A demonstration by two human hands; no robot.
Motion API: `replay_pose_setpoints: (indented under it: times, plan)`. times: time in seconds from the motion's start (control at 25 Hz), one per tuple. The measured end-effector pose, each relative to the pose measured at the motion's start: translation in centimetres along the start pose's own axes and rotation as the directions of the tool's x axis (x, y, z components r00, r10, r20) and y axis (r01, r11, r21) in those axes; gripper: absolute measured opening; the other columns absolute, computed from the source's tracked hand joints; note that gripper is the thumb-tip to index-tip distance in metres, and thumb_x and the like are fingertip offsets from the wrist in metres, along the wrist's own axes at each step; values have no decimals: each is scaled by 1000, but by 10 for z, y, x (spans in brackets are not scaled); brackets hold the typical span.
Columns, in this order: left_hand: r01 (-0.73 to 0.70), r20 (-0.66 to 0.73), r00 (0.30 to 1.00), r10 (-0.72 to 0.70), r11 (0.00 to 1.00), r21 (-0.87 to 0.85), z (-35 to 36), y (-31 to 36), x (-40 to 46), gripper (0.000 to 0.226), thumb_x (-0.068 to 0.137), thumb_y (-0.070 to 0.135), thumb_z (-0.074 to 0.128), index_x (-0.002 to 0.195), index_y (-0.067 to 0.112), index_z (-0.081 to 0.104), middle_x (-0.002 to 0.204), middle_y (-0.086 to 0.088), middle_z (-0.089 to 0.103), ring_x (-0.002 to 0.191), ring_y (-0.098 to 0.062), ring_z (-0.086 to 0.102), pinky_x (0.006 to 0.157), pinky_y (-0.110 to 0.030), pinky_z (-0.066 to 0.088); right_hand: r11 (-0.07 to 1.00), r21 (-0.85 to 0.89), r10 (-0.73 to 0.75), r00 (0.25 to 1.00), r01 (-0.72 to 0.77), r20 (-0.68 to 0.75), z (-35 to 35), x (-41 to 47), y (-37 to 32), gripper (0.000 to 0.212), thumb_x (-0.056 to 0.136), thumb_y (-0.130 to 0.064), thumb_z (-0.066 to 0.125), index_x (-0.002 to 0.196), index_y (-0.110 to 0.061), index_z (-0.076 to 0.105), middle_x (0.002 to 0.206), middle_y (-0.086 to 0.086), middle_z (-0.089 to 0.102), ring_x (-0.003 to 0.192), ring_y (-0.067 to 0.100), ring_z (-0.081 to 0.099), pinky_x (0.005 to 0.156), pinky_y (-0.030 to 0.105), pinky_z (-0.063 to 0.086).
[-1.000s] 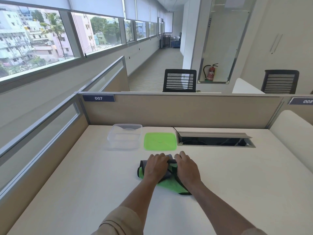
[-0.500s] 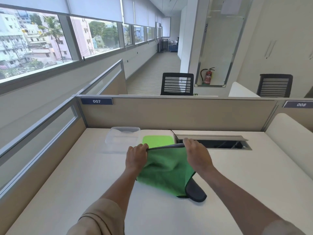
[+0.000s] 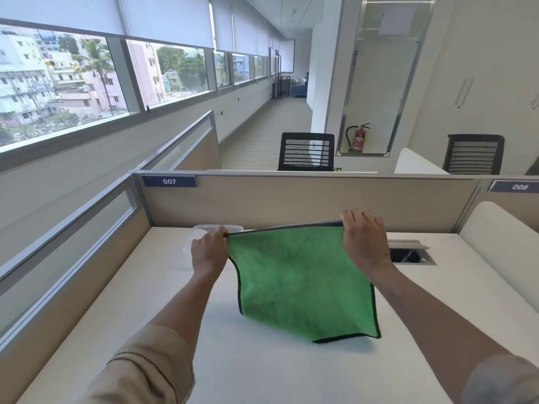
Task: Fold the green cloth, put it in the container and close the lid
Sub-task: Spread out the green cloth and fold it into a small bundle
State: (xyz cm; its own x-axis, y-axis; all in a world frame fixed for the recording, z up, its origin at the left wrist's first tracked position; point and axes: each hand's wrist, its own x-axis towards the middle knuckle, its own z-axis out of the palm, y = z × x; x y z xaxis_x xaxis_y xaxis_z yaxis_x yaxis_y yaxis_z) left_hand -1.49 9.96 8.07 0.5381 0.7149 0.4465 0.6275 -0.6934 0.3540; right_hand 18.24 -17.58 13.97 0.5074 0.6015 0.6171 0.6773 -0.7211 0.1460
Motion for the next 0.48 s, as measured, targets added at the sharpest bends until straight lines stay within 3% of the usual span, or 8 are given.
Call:
replay_pose_setpoints:
  times: [0.12, 0.32, 0.4, 0.48]
  plan:
    - [8, -117, 993, -19, 996, -93, -12, 5, 12, 11, 94, 16, 52, 89, 17, 62, 87, -8, 70, 71, -35, 63, 66, -39, 44, 999, 10, 36, 999, -36, -29, -5, 11, 3, 21, 81, 1, 50, 98, -8, 58, 85, 9, 61, 77, 30, 54, 68, 39, 40]
    - [-11, -285, 957, -50, 977, -211, -27, 15, 22, 10, 98, 20, 52, 97, 18, 62, 96, -5, 70, 76, -34, 62, 72, -40, 41, 992, 40, 128, 981, -124, -144, -13, 16, 9, 21, 78, -1, 51, 97, -9, 55, 84, 9, 59, 76, 30, 51, 67, 38, 33]
    - [-26, -302, 952, -53, 967, -253, -28, 11, 18, 9, 97, 20, 54, 96, 18, 63, 95, -3, 70, 83, -31, 61, 74, -40, 39, 988, 59, 150, 972, -141, -180, -11, 7, 7, 23, 76, -2, 52, 96, -11, 55, 83, 7, 58, 75, 30, 50, 66, 37, 30]
    - [-47, -234, 971, -36, 940, -339, -24, 0, 9, 9, 95, 18, 57, 96, 16, 66, 93, -4, 71, 86, -29, 61, 76, -39, 43, 985, 76, 165, 969, -153, -184, -6, -13, 6, 24, 72, -2, 54, 94, -12, 56, 81, 6, 57, 74, 30, 50, 66, 38, 31]
